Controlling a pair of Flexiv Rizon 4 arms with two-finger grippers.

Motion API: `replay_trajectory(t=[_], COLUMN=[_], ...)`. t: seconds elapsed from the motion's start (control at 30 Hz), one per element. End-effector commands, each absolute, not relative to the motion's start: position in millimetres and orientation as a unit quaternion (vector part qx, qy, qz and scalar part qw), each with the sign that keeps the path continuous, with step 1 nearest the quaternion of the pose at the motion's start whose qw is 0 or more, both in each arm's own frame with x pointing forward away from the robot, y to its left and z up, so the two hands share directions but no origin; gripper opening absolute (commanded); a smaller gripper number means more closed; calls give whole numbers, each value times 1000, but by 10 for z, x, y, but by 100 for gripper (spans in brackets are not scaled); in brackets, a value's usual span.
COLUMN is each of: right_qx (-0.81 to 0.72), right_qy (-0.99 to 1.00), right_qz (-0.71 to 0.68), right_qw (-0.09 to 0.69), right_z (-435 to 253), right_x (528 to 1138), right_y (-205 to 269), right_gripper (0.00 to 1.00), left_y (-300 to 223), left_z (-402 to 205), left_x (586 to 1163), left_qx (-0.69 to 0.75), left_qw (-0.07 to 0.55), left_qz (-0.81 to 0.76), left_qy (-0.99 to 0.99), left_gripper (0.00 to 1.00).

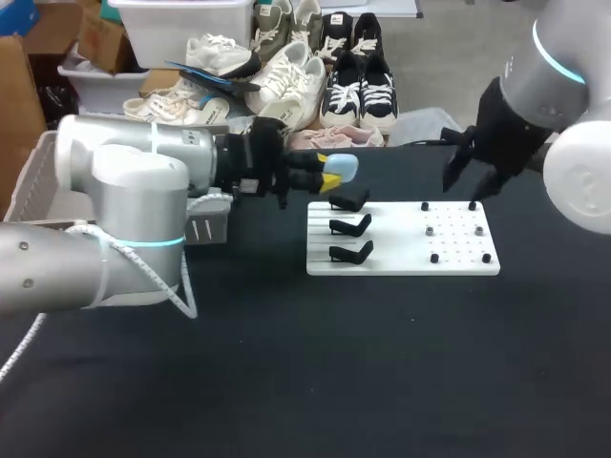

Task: Pick up each earbud case from the left stands, insert the matching earbuds, close the lid, and place the case in the box.

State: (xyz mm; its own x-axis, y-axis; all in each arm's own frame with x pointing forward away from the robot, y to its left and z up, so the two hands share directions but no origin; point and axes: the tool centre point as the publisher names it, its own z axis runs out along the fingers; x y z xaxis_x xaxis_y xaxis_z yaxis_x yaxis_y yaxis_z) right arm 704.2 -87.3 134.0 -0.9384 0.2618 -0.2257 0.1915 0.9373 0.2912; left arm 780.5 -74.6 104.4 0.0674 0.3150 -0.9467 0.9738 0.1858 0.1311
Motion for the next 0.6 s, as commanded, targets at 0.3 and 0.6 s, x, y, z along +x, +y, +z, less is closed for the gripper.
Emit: replay_trajectory(t=[0.3, 0.6], right_qx=[154, 177], right_qy=[971, 968], right_qz=[126, 124], right_qw=[136, 126], right_z=[1233, 1198], right_x=[6874, 6836], right_y=[-878, -774], right_gripper=[43, 43], left_y=[786, 1423], left_z=[1369, 1181], left_x=[7643, 7851], left_qx=[482, 449], left_qw=[525, 519], left_qz=[-218, -184], left_qy=[667, 704], left_gripper=[0, 0])
